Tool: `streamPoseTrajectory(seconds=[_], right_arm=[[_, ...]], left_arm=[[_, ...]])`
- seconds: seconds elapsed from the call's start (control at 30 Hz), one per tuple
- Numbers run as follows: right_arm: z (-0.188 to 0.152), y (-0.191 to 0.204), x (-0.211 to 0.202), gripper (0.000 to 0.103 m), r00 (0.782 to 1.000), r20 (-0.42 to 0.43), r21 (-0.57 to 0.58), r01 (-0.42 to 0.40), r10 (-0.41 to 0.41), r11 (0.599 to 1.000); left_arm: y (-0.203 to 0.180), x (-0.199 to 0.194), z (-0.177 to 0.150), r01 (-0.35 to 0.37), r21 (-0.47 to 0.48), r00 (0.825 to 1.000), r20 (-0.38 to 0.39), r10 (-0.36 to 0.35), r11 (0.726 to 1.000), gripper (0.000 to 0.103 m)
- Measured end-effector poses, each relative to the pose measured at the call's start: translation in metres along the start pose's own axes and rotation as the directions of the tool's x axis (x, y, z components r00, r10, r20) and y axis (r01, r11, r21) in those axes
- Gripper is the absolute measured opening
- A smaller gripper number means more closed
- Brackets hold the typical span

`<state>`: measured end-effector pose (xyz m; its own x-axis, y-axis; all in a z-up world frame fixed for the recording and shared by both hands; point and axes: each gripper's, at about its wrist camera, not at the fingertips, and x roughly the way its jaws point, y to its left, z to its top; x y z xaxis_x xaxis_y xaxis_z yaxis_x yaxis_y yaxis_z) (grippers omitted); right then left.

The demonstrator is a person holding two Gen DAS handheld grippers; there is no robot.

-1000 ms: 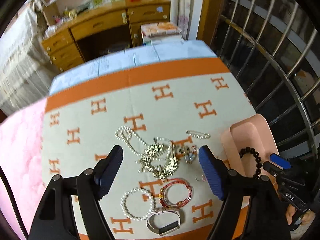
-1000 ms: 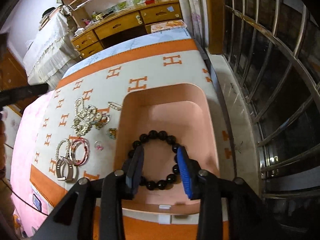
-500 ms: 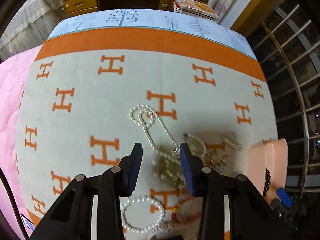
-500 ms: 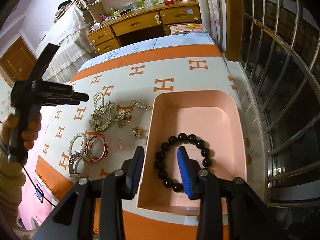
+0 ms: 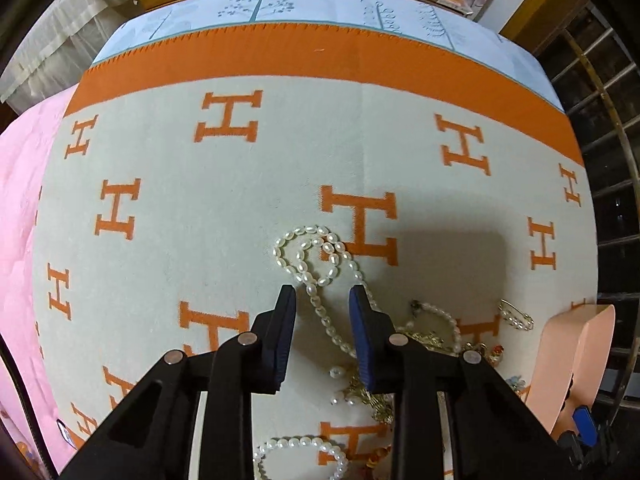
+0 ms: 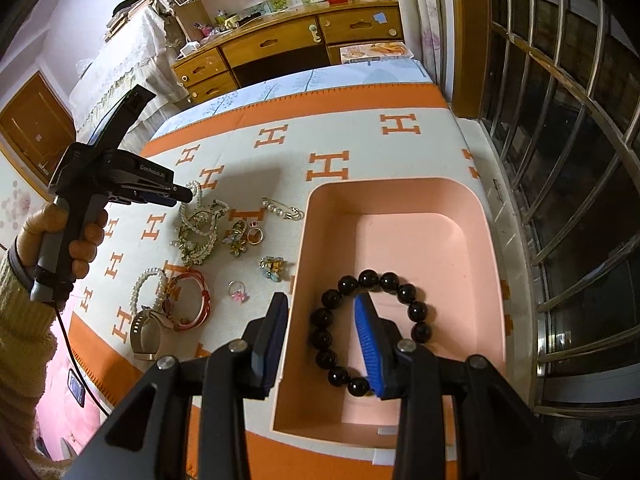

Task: Organize jewelry

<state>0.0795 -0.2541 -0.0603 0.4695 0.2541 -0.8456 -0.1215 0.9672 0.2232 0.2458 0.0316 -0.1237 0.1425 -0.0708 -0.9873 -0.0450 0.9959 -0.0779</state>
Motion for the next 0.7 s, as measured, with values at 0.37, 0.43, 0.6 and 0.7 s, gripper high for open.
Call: streamPoseTrajectory(seconds=[0.37, 0.43, 0.6, 0.7], right_arm=[[0.000, -0.007, 0.013, 0.035, 1.000, -0.021, 0.029, -0.002, 0.002, 1.000], [0.000, -0.008, 0.013, 0.035, 1.000, -0.021, 0.037, -0.004, 0.004, 0.999], [-0.002, -0.009, 0.008, 0.035, 1.000, -0.010, 0.039, -0.003, 0.003, 0.999], [-0.003, -0.009, 0.003, 0.035, 1.000, 0.006, 0.040, -0.007, 0.006, 0.999]], left_arm=[[-0.004, 0.009, 0.010, -0.033, 0.008, 0.999, 0.020, 0.033, 0.999, 0.002], [-0.003, 0.010, 0.013, -0.038, 0.005, 0.999, 0.030, 0.038, 0.999, 0.002], [-0.002, -0.015, 0.008, 0.003, 0.007, 0.996, 0.086, -0.004, 1.000, 0.002], [-0.007, -0.042, 0.004, 0.030, 0.025, 0.990, 0.136, -0.033, 0.999, 0.002]])
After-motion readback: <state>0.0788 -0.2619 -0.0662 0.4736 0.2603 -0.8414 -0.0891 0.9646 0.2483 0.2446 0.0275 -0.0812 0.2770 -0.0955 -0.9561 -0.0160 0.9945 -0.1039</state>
